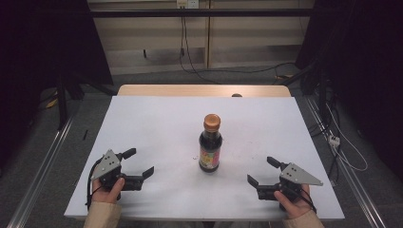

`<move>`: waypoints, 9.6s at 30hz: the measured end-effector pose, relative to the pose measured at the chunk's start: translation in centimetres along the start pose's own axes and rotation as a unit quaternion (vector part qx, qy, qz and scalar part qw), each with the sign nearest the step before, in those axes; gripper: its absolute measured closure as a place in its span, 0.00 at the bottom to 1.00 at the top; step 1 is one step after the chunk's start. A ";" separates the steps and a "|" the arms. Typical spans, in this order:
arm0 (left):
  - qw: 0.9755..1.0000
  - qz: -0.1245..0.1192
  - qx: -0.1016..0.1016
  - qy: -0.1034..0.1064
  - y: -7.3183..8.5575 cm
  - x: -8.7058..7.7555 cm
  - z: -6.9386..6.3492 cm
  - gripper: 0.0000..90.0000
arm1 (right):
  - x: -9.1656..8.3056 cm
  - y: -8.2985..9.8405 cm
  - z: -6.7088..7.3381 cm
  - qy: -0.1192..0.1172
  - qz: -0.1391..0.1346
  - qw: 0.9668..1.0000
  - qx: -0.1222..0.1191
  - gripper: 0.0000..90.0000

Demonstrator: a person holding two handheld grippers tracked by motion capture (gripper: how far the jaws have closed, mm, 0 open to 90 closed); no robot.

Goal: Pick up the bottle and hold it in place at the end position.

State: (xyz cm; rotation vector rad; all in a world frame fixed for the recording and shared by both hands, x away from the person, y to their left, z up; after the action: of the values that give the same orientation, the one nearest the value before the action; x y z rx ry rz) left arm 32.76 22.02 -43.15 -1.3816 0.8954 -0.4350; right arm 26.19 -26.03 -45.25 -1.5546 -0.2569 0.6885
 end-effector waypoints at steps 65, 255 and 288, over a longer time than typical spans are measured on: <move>1.000 -0.016 0.001 -0.003 -0.5 0.4 -0.2 0.05 | 8.2 -6.9 5.2 -0.093 0.030 0.995 -0.017 0.08; 0.999 0.027 -0.015 0.040 -3.3 4.6 -0.4 0.05 | 18.0 -9.0 1.4 -0.056 -0.004 0.998 -0.025 0.30; 0.995 0.033 -0.021 0.097 -7.4 7.5 -0.6 0.05 | 18.9 -9.4 2.0 -0.035 -0.008 0.999 -0.020 0.34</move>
State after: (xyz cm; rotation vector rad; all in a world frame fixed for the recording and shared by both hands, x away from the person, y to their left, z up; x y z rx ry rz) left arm 38.59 14.76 -38.16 -1.3610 1.1109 -0.5089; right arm 42.24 -12.81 -41.15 -1.5665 -0.3362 0.7292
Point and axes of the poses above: each handheld gripper's, and its own axes: x roughly forward along the jaws, y roughly out of its underside, z roughly to its left, the point moved 1 cm from there along x, roughly forward along the jaws, and after that the axes turned 1 degree about -x, right-handed, at the moved point
